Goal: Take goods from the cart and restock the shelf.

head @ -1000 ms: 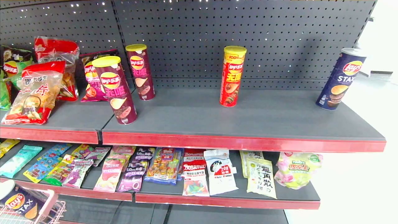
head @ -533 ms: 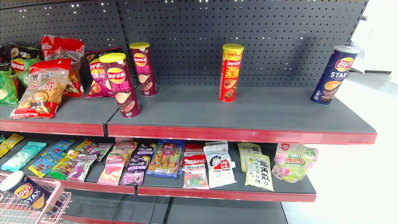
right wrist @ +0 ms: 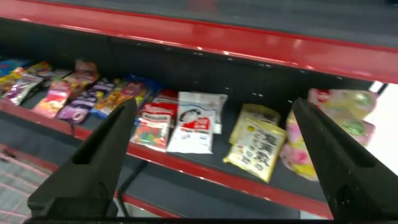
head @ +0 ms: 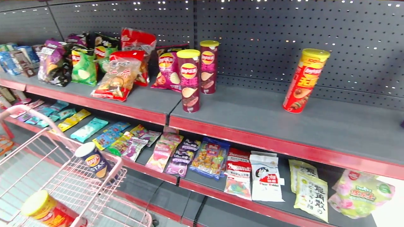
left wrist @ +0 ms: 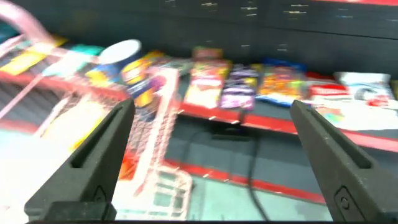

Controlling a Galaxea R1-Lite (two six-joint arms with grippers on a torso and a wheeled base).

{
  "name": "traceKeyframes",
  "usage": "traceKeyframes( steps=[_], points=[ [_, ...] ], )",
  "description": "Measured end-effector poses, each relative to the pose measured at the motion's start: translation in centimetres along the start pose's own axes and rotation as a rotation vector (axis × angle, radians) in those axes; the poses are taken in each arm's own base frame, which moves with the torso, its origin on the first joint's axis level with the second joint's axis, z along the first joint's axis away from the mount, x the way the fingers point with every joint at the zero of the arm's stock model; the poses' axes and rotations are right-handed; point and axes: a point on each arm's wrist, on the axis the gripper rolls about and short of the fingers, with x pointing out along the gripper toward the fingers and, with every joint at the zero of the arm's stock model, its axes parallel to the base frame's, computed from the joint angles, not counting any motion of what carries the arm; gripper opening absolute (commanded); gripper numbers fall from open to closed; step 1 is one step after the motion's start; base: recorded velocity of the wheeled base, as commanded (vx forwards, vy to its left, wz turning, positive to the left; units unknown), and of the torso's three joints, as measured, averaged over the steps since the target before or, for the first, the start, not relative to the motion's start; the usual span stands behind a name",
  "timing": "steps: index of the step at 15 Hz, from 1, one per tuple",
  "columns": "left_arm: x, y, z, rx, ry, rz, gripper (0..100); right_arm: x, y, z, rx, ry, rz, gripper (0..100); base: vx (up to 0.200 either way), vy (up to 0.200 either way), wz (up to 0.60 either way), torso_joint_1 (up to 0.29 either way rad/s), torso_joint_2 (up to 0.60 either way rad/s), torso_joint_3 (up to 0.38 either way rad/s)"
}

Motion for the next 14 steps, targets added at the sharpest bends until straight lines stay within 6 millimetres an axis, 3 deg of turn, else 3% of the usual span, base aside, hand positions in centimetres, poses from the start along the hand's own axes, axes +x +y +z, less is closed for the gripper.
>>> traceKeyframes(
  steps=[9,14],
  points=[
    [0.00,0.00,0.00,0.000,0.000,0.001,100,0.00,0.00,0.00,0.000,0.000,0.000,100,0.000,0.000,0.60,0.002,0.00,0.003],
    [0.00,0.00,0.00,0.000,0.000,0.000,100,0.00,0.00,0.00,0.000,0.000,0.000,100,0.000,0.000,0.00,0.000,0.00,0.000]
  ],
)
